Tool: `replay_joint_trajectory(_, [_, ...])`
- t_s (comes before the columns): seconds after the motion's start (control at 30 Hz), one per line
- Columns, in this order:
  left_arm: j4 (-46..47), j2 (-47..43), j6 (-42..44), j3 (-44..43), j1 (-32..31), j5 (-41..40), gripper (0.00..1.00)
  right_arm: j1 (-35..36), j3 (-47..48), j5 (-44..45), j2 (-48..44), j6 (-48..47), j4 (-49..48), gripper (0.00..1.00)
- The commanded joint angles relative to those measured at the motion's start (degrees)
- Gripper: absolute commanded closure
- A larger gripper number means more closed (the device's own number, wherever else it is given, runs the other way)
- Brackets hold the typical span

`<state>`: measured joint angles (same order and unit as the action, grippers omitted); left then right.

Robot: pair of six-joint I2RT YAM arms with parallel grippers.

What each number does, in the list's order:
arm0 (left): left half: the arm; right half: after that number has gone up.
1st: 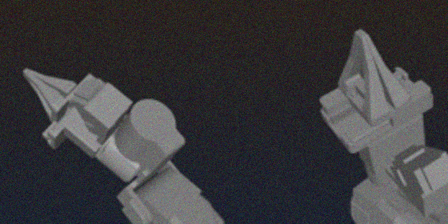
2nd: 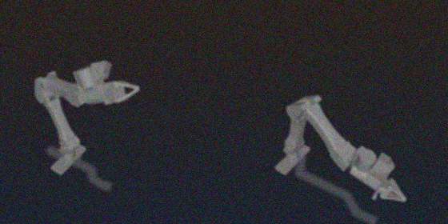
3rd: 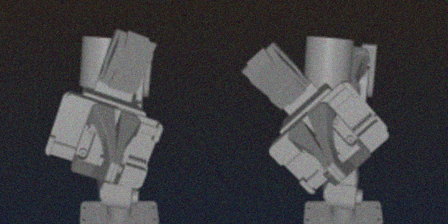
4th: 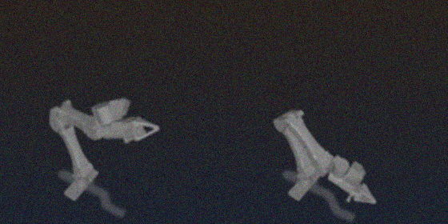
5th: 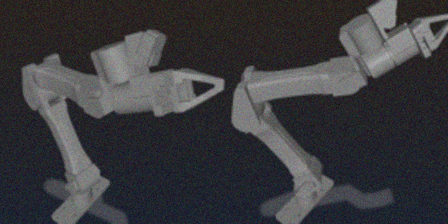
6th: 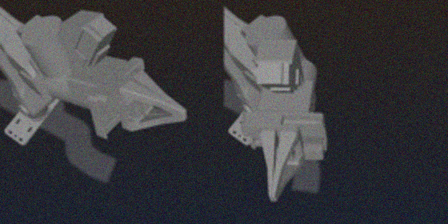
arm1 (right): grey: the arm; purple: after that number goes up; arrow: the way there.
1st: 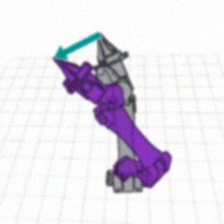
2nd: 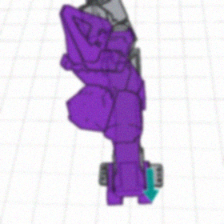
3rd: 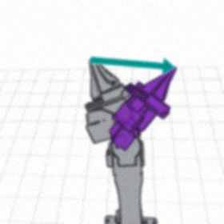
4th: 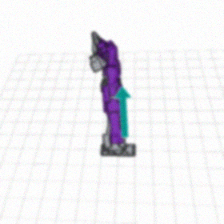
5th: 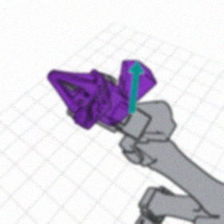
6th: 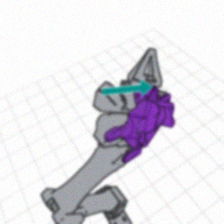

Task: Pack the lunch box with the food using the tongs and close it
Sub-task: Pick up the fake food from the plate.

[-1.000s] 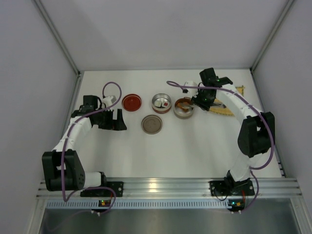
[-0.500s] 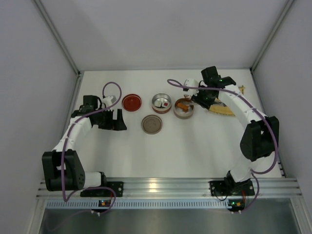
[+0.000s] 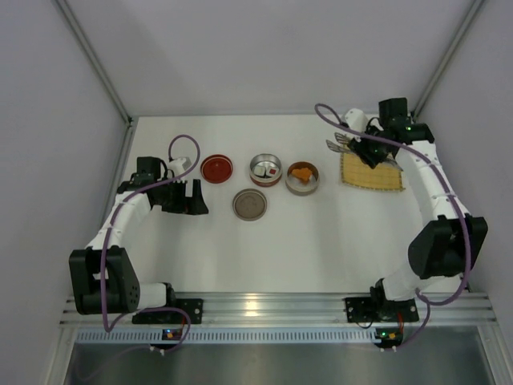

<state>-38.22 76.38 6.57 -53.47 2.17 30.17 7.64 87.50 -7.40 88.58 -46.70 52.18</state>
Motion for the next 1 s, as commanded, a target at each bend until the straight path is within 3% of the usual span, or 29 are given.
replay_joint_trajectory(0.0, [0.2,-1.0,1.0,-1.2,0.3,0.7,0.02,-9.4,4.9,-2.8,2.5,0.8,-0.6,0.58])
replay_joint_trajectory(0.2, [0.6,-0.4,0.7,-1.4,0.4,0.8,0.02,-18.0,7.9,-3.3,7.0,-0.3,0.2,0.58])
replay_joint_trajectory(0.4, [0.6,0.5,0.7,-1.5,0.4,1.0,0.02,-22.1,8.3,-4.3,10.8,-1.6,0.2,0.56])
replay_joint_trajectory(0.97, [0.7,1.3,0.7,-1.7,0.4,1.5,0.02,-23.5,11.0,-6.2,18.6,-3.2,0.9,0.52])
